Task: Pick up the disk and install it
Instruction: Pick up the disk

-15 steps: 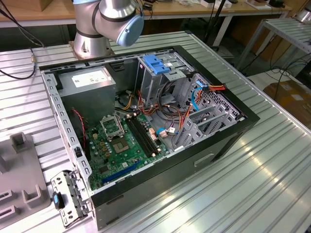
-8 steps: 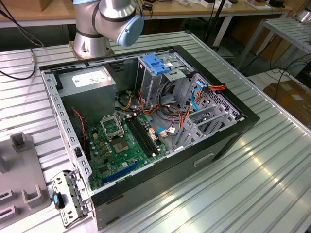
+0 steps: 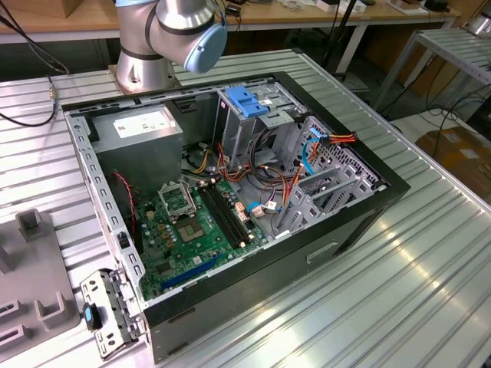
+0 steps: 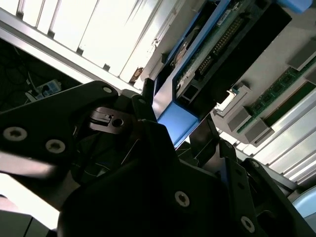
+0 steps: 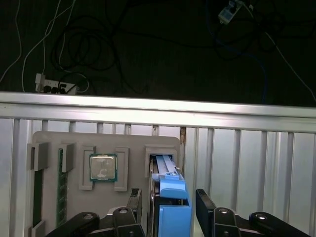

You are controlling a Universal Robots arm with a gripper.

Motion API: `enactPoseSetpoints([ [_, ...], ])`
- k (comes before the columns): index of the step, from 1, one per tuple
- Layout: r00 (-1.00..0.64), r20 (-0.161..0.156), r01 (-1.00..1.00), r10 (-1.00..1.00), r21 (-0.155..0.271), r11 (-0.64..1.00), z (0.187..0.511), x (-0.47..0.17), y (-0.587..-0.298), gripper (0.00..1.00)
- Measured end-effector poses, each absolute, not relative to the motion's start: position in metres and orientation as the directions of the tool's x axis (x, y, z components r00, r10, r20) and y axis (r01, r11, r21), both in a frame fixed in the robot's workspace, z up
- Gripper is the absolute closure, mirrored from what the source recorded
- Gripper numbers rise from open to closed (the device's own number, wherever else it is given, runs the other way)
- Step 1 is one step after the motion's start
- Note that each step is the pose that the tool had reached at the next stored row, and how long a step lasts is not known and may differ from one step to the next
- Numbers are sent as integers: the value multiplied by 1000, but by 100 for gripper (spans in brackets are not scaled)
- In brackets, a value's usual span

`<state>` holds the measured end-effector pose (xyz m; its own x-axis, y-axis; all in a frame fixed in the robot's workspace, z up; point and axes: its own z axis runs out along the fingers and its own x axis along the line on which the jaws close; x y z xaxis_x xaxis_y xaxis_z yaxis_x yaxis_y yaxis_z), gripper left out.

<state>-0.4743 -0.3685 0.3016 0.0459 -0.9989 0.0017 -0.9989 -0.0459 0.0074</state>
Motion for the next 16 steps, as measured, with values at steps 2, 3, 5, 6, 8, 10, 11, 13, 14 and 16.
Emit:
enactPoseSetpoints([
  [2,46,2,-999,-999,7,-46,301,-474,-368,44],
  [3,46,2,-999,-999,7,-46,301,-474,-368,44],
  [5,46,2,-999,-999,7,-46,301,-474,-368,45],
  [6,46,2,-999,-999,7,-46,301,-474,-368,52],
  [8,45,1,-999,-999,10,-45,301,-474,-368,52],
  [10,43,1,-999,-999,16,-43,300,-474,-368,59],
  [11,42,1,-999,-999,18,-42,299,-474,-368,59],
  [13,42,1,-999,-999,20,-42,299,-474,-368,59],
  [14,41,1,-999,-999,20,-41,299,-474,-368,59],
  [16,41,1,-999,-999,20,-41,299,-474,-368,59],
])
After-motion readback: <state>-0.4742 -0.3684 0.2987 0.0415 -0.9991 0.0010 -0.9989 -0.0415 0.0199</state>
